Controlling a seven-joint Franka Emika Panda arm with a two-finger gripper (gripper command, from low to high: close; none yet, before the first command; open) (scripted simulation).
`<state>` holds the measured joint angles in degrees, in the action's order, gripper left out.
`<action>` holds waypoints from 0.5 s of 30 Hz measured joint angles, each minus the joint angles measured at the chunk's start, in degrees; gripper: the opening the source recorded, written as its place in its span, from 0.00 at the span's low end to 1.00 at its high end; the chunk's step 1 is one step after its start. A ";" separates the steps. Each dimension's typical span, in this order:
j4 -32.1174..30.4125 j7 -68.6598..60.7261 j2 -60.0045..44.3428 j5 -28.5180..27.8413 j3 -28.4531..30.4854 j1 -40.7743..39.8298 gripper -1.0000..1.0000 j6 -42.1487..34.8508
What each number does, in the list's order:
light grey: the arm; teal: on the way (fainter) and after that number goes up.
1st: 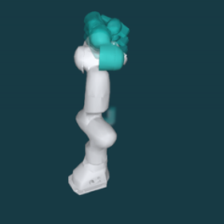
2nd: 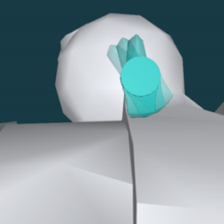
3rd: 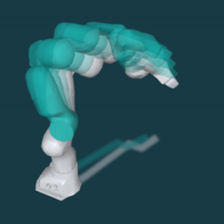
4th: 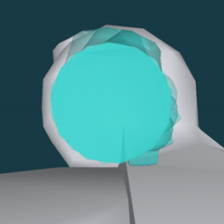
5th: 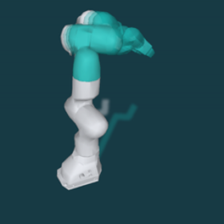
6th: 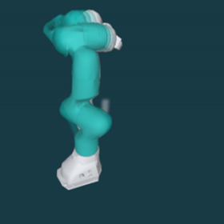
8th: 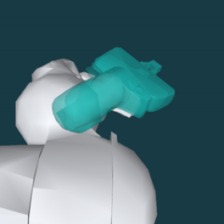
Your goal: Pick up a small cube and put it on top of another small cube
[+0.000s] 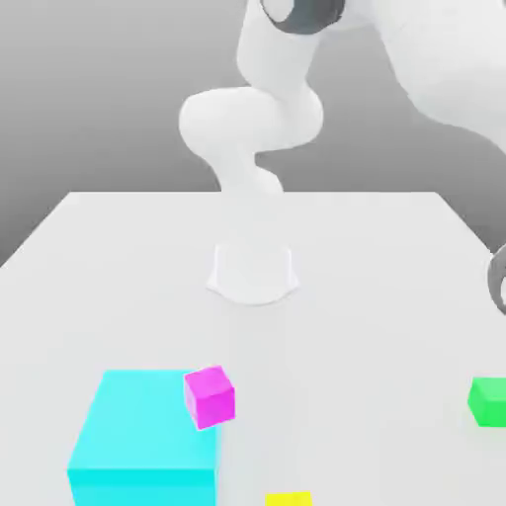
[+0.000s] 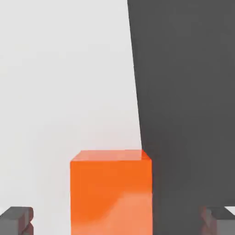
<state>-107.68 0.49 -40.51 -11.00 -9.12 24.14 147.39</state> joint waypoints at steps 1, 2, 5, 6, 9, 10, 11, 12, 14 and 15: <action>0.00 0.00 0.00 0.00 0.00 0.00 0.00 0.00; 0.00 -0.01 0.00 0.01 0.00 0.00 0.00 -0.01; 0.00 -0.10 0.00 0.12 -0.02 -0.01 0.00 -0.11; 0.18 -0.02 -0.67 -0.02 0.13 0.12 0.00 0.40; -0.82 -0.65 3.12 0.89 -0.55 -0.34 0.00 -2.41; -1.31 -0.94 5.02 1.33 -0.91 -0.61 0.00 -3.81; -2.26 -1.04 7.03 1.96 -1.00 -1.27 0.00 -4.82; -3.84 -0.90 9.12 2.83 -0.64 -2.43 0.00 -5.26; -7.32 -0.43 13.36 4.64 0.42 -4.90 0.00 -5.82; -9.16 -0.13 15.49 5.55 1.09 -6.12 0.00 -6.01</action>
<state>-116.84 0.36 -25.02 -5.46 -8.03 18.01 141.38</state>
